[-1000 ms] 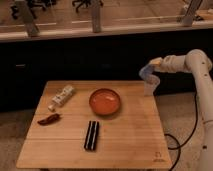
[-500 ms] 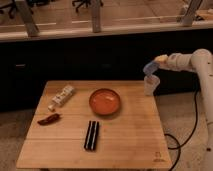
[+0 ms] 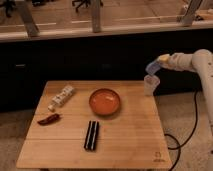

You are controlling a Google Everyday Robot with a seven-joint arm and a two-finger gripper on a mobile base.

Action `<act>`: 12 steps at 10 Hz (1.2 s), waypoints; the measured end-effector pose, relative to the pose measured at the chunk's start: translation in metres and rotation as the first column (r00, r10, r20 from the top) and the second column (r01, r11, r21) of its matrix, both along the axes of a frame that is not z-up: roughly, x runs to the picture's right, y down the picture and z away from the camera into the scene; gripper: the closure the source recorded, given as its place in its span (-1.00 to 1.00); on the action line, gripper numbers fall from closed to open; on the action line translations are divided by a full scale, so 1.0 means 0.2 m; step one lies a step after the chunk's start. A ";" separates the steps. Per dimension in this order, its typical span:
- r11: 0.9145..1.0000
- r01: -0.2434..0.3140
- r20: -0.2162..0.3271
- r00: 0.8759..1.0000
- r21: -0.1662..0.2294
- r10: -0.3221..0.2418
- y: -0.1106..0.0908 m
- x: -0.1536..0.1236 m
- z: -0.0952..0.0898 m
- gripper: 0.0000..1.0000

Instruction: Place the white sponge in the ceramic cup

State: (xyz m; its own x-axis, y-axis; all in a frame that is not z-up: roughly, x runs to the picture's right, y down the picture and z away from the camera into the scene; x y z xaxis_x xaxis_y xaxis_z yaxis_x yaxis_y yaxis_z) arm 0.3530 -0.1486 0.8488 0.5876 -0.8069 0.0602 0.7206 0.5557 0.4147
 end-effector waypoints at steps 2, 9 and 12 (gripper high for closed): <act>1.000 0.011 -0.042 0.999 0.009 -0.011 0.01 0.03 0.01 1.00; 0.996 0.078 -0.123 0.990 0.040 -0.072 0.08 0.07 0.00 1.00; 0.994 0.105 -0.126 0.987 0.039 -0.100 0.12 0.03 0.01 1.00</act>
